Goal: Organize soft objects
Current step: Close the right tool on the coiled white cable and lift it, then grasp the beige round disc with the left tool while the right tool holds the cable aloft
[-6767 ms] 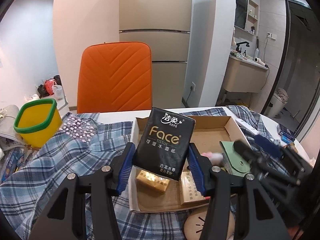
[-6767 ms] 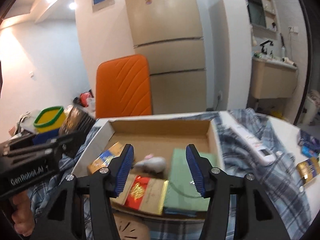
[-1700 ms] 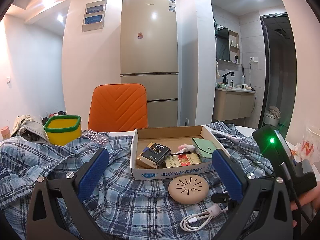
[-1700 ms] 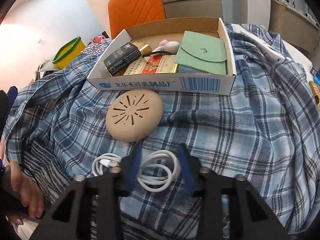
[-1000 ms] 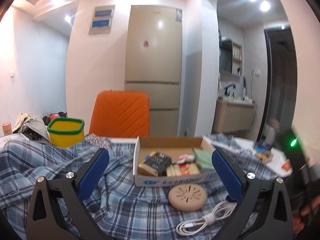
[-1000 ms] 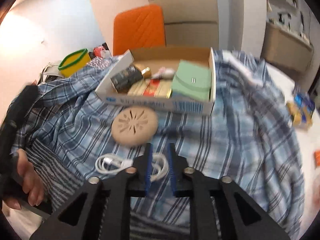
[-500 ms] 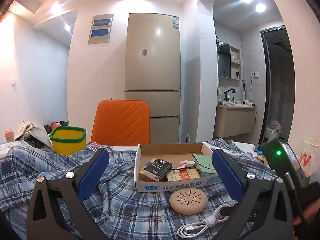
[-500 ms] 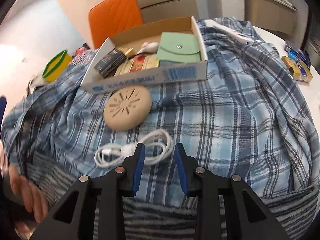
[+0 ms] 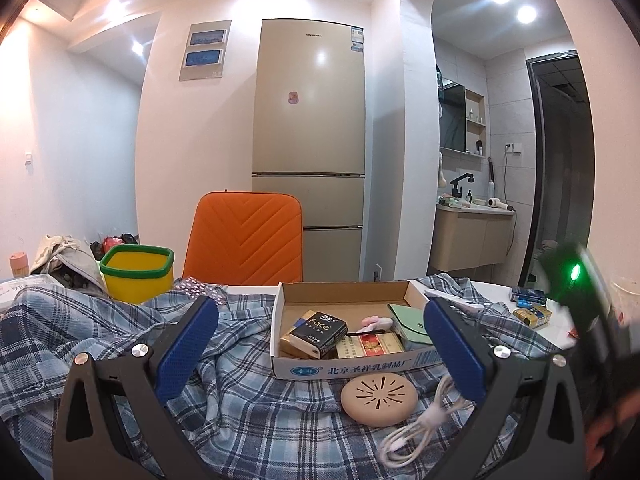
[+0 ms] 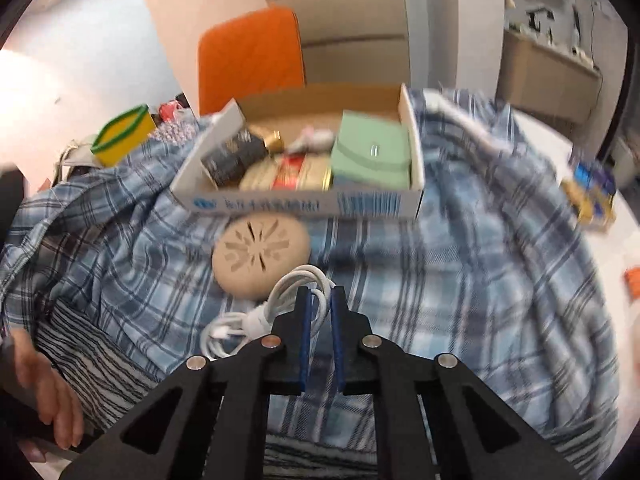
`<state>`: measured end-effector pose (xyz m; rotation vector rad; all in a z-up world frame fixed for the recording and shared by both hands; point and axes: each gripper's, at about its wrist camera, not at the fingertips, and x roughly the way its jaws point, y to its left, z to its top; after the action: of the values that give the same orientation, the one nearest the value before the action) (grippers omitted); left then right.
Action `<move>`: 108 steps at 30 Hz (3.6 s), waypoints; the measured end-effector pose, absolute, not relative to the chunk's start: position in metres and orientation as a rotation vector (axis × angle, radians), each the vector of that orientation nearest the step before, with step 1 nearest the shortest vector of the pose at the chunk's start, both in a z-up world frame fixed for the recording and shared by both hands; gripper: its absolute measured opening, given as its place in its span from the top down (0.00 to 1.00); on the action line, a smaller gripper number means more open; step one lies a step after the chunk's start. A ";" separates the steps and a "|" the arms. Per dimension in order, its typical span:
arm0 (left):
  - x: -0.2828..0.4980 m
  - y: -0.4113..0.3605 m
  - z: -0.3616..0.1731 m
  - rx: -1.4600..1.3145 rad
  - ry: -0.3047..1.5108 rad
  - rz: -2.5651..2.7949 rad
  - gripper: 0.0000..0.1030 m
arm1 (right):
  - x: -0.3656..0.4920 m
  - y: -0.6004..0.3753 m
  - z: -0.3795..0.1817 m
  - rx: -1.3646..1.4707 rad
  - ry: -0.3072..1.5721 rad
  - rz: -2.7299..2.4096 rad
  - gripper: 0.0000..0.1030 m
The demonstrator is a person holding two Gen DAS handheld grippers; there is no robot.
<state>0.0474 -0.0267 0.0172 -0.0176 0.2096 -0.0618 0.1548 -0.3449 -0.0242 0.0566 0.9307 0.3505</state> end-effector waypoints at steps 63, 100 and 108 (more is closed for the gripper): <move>0.076 -0.023 0.002 -0.030 0.392 -0.072 0.01 | 0.209 -0.326 -0.044 0.033 0.899 0.464 0.77; 0.183 -0.085 -0.058 0.005 0.995 -0.279 0.21 | 0.173 -0.392 0.010 0.164 0.639 0.332 0.77; 0.187 -0.082 -0.069 0.009 1.030 -0.275 0.18 | 0.172 -0.392 0.011 0.156 0.633 0.332 0.77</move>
<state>0.1871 -0.0823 -0.0686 0.0087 1.0297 -0.2747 0.1724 -0.3920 0.0107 0.1556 0.6334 0.3324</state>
